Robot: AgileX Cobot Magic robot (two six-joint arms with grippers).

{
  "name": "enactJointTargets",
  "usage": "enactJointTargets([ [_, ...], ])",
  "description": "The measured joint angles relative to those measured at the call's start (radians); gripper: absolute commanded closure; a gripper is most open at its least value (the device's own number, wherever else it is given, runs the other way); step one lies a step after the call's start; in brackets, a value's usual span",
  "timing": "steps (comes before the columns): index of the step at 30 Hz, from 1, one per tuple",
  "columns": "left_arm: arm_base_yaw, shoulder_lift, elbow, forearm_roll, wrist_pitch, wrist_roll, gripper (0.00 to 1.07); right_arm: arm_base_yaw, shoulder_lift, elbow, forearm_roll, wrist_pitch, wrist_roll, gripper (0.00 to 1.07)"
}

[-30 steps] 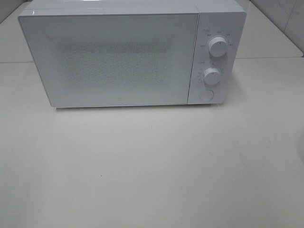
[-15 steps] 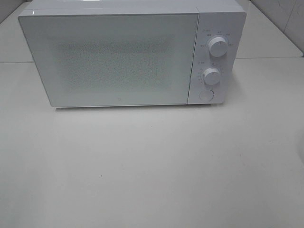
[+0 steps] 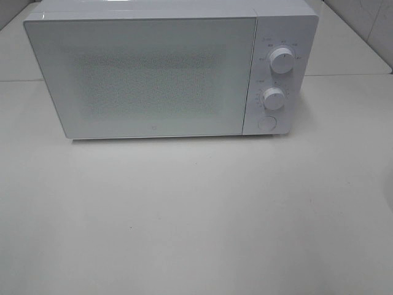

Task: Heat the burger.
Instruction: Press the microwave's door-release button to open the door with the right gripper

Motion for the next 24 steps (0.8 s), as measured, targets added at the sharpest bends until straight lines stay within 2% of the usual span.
enactJointTargets([
  [1, 0.000, 0.000, 0.000, 0.000, 0.000, 0.000, 0.07, 0.000, 0.000, 0.000, 0.000, 0.000, 0.000, 0.98],
  [3, 0.000, 0.000, 0.000, 0.000, 0.000, 0.000, 0.07, 0.000, 0.083, 0.000, -0.007, -0.138, -0.050, 1.07],
  [18, 0.000, 0.000, 0.000, 0.000, 0.000, 0.000, 0.07, 0.000, 0.482, 0.004, -0.007, -0.628, -0.118, 1.07],
  [20, 0.000, 0.000, 0.000, 0.000, 0.000, 0.000, 0.07, 0.000, 0.586, 0.059, -0.007, -0.817, -0.118, 1.07],
  [24, 0.000, 0.000, 0.000, 0.000, 0.000, 0.000, 0.07, 0.000, 0.652, 0.123, -0.007, -0.969, -0.111, 1.07],
])
